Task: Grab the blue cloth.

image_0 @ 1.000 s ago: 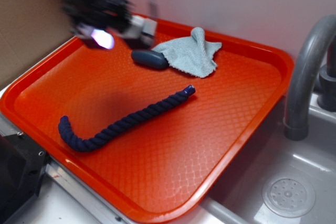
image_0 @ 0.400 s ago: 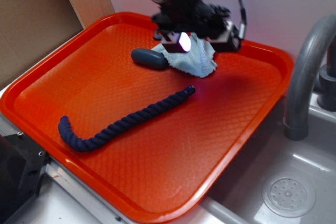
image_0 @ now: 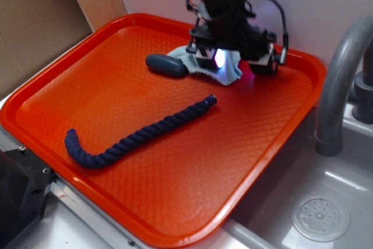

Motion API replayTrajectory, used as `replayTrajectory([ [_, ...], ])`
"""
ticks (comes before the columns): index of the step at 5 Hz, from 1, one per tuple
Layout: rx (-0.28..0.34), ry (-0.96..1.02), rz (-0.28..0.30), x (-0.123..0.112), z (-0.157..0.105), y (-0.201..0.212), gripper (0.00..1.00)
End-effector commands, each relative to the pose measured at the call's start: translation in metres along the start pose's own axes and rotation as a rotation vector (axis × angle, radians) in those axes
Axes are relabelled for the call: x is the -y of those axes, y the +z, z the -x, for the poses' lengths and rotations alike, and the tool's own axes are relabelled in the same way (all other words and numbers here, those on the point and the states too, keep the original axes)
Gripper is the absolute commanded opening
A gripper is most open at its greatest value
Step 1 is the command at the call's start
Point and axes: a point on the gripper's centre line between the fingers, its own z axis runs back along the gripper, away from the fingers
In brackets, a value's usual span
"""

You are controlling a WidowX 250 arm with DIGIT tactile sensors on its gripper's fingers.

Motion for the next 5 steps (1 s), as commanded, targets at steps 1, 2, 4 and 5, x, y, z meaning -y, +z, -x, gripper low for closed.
replayTrajectory([
  [1,0.023,0.023,-0.060,-0.002,-0.016,-0.004,0.00],
  [2,0.024,0.066,-0.092,-0.033,-0.015,0.000,0.00],
  [4,0.041,0.102,-0.038,-0.093,0.001,0.030,0.00],
  [5,0.029,0.107,-0.004,-0.101,0.004,0.063,0.00],
])
